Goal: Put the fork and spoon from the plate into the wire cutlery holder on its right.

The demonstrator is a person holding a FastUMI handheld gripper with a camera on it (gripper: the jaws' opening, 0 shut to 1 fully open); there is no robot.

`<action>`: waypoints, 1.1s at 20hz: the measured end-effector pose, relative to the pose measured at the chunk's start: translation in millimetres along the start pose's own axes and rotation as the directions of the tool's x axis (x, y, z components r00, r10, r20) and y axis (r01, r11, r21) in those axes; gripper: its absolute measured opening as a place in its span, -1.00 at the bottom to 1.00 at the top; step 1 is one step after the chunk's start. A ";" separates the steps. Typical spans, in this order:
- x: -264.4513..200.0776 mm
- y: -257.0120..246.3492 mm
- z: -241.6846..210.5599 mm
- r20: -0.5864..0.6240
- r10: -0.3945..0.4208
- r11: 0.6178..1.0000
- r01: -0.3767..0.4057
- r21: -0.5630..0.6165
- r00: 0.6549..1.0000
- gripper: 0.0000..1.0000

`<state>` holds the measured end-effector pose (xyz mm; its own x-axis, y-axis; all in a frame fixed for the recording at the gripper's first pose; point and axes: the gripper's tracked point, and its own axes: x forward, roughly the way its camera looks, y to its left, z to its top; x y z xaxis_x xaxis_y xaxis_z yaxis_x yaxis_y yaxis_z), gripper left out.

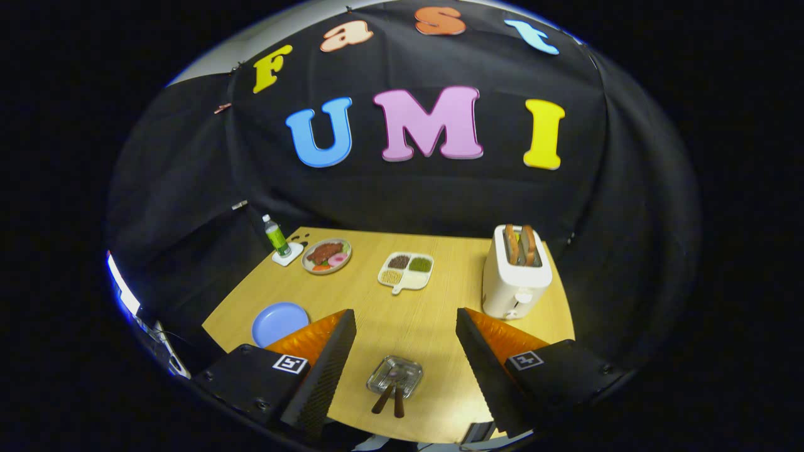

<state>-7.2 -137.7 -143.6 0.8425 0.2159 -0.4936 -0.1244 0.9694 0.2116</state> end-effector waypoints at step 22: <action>-46.5 16.7 76.9 0.328 0.116 0.989 -0.080 -0.121 0.938 0.96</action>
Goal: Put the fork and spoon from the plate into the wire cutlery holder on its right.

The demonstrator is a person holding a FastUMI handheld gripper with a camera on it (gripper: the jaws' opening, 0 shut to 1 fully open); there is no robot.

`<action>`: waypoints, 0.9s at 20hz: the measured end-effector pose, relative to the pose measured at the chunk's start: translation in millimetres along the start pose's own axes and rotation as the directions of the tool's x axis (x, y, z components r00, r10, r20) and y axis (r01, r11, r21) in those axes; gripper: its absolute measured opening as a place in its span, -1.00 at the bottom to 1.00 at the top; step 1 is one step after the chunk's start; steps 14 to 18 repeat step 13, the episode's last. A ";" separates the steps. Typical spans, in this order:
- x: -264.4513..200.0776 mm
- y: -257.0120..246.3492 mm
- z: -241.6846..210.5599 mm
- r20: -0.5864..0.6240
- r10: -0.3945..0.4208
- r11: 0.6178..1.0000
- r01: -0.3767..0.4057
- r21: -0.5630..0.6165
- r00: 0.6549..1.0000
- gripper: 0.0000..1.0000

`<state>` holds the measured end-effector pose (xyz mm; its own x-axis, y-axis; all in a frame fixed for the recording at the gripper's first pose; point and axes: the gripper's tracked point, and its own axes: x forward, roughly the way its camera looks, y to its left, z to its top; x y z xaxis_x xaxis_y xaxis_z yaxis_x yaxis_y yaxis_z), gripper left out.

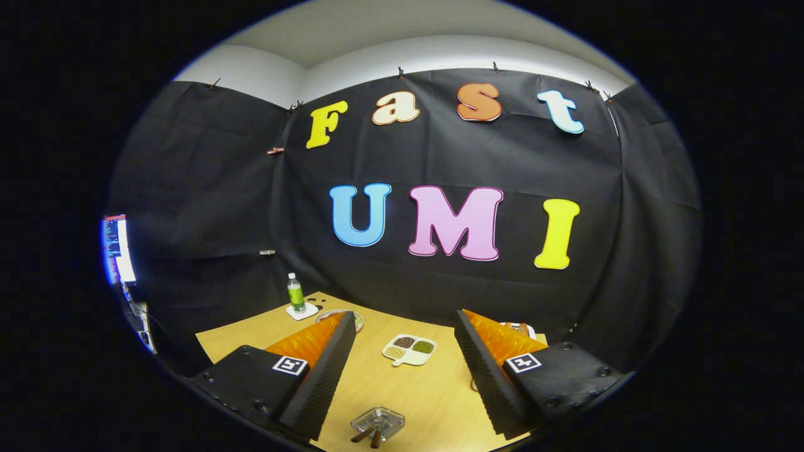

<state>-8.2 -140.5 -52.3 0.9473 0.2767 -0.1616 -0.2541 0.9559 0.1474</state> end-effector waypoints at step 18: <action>8.6 -5.4 -2.1 -0.007 0.020 1.000 -0.020 -0.002 1.000 0.96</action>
